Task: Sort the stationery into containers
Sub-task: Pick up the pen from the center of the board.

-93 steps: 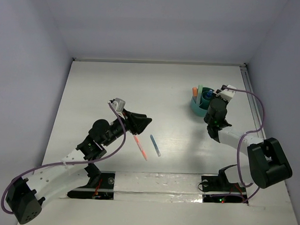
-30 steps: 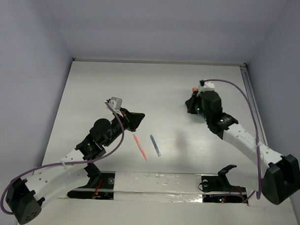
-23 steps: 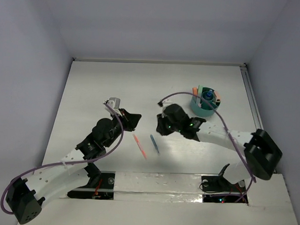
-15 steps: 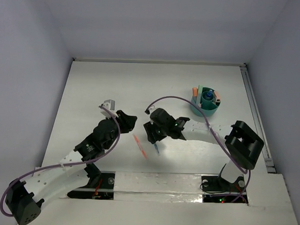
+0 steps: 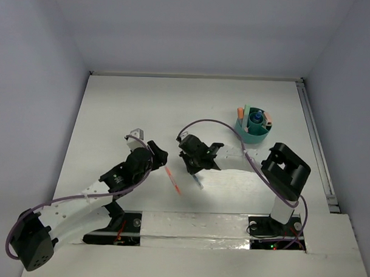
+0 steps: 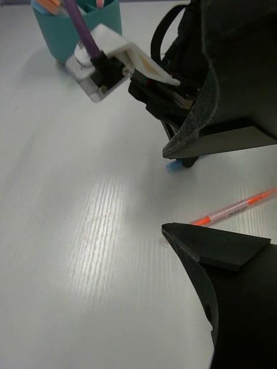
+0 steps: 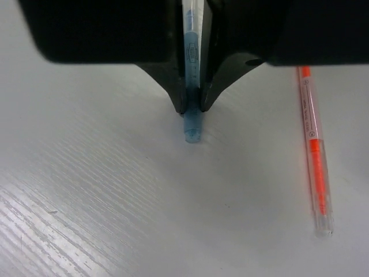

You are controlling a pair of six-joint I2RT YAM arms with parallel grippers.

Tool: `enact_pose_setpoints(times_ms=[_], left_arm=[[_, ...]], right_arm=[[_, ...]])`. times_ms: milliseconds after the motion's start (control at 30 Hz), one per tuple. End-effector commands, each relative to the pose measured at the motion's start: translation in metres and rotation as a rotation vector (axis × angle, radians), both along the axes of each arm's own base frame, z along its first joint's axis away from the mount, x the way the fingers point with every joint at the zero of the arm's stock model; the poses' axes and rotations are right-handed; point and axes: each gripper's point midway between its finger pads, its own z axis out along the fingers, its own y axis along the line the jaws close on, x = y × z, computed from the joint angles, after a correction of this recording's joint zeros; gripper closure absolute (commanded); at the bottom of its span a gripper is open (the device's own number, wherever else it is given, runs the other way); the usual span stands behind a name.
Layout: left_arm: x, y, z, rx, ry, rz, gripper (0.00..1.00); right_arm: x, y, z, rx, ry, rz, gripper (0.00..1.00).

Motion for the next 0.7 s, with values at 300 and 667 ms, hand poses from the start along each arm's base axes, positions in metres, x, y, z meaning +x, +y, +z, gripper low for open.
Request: enact_pose_setpoints(times_ms=[300,667], left_arm=[[-0.004,-0.001,-0.030,0.041,0.109,0.007,0.54],[-0.009,-0.002,-0.049,0.044,0.131,-0.015,0.49]], right_arm=[[0.075,-0.032,0.108,0.092,-0.385,-0.252,1.00],[0.116,-0.210,0.292,0.358,-1.026,-0.833,1.00]])
